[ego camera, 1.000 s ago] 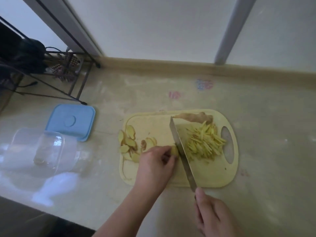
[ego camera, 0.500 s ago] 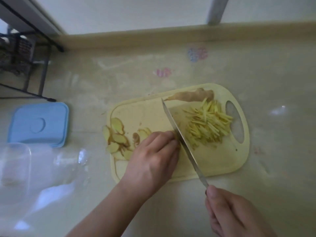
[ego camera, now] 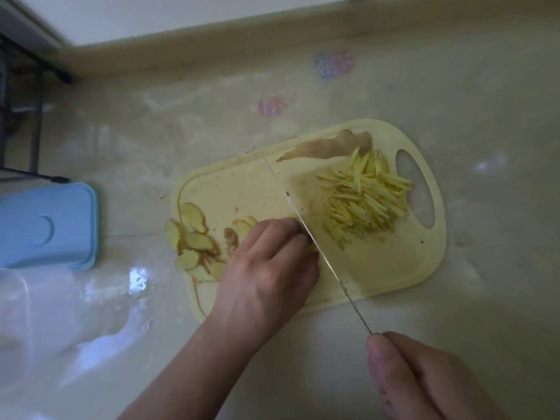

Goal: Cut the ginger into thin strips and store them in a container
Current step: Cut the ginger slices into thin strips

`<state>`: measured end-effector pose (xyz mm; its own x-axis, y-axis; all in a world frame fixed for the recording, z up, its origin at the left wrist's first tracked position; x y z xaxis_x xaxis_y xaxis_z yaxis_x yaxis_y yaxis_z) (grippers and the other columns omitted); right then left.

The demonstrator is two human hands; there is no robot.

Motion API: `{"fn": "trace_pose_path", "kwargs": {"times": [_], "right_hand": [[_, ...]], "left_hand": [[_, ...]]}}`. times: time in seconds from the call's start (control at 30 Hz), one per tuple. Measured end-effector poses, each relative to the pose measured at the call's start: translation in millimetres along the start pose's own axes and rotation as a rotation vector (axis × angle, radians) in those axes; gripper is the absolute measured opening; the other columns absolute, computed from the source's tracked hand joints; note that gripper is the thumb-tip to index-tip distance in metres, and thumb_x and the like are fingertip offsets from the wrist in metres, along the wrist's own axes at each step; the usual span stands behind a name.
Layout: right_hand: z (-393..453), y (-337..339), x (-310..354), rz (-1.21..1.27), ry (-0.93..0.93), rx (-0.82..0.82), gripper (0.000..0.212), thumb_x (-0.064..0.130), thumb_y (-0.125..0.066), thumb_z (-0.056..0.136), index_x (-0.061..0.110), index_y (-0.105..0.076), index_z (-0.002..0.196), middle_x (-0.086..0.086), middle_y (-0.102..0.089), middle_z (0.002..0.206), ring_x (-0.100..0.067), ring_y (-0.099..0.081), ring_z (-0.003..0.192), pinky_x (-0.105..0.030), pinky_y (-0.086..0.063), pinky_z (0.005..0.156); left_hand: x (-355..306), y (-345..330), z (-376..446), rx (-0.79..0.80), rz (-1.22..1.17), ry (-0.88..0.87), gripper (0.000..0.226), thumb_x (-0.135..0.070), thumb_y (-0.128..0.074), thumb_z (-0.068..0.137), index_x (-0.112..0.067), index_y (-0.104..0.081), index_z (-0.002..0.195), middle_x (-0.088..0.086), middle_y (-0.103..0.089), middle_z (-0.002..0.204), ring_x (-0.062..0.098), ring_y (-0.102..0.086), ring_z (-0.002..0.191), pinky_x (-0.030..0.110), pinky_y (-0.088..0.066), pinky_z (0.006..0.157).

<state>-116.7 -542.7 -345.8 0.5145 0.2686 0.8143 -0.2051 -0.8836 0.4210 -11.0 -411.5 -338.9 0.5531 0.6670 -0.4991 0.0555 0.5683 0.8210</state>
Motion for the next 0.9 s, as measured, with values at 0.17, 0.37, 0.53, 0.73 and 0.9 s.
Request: {"fn": "trace_pose_path", "kwargs": {"times": [0.17, 0.37, 0.53, 0.73, 0.9], "right_hand": [[5.4, 6.3, 17.5, -0.223, 0.152, 0.144, 0.067, 0.093, -0.02, 0.088, 0.036, -0.055, 0.077, 0.014, -0.064, 0.071, 0.0, -0.058, 0.047, -0.014, -0.042, 0.04], [-1.5, 6.4, 22.0, -0.231, 0.259, 0.053, 0.055, 0.075, -0.027, 0.102, 0.039, -0.05, 0.067, 0.018, -0.063, 0.072, 0.001, -0.058, 0.049, -0.012, -0.037, 0.035], [20.3, -17.7, -6.4, -0.166, -0.092, 0.294, 0.089, 0.108, -0.016, 0.056, 0.034, -0.059, 0.078, 0.006, -0.053, 0.045, -0.013, -0.054, 0.047, -0.035, -0.043, 0.053], [16.7, -14.1, -0.6, -0.148, -0.129, 0.319, 0.098, 0.108, -0.012, 0.058, 0.021, -0.053, 0.077, -0.009, -0.053, 0.054, -0.017, -0.047, 0.044, -0.039, -0.037, 0.049], [3.8, 10.2, 14.4, -0.157, 0.017, 0.07, 0.077, 0.099, -0.014, 0.08, 0.042, -0.066, 0.081, 0.004, -0.06, 0.048, -0.016, -0.06, 0.042, -0.027, -0.049, 0.043]], "left_hand": [[3.1, -0.5, -0.5, 0.004, -0.01, 0.024, 0.007, -0.005, -0.077, 0.086, -0.001, -0.076, 0.091, 0.01, -0.07, 0.104, 0.028, -0.067, 0.089, 0.029, -0.051, 0.082], [4.7, -1.1, -1.3, 0.015, -0.023, -0.008, 0.008, -0.006, -0.071, 0.093, -0.001, -0.076, 0.091, 0.009, -0.071, 0.1, 0.028, -0.068, 0.088, 0.033, -0.055, 0.08], [1.8, 0.3, 0.5, 0.011, -0.013, -0.038, 0.01, -0.006, -0.07, 0.093, 0.001, -0.076, 0.095, 0.011, -0.072, 0.099, 0.03, -0.069, 0.09, 0.036, -0.056, 0.082], [5.5, 2.0, 1.5, 0.044, 0.021, 0.027, 0.013, -0.009, -0.065, 0.094, -0.002, -0.076, 0.094, 0.01, -0.071, 0.099, 0.029, -0.068, 0.086, 0.04, -0.055, 0.072], [6.6, 2.7, 5.9, 0.048, 0.045, 0.09, 0.007, -0.009, -0.072, 0.087, -0.004, -0.076, 0.085, 0.008, -0.07, 0.091, 0.028, -0.068, 0.078, 0.041, -0.054, 0.064]]}}
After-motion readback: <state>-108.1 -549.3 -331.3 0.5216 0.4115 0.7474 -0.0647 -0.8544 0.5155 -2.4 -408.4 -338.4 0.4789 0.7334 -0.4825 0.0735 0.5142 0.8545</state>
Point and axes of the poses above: each hand's wrist, its own z-axis towards the middle knuckle, its own y-axis out of the back of the hand, x = y × z, the point moved 10 cm from there along z, towards the middle knuckle
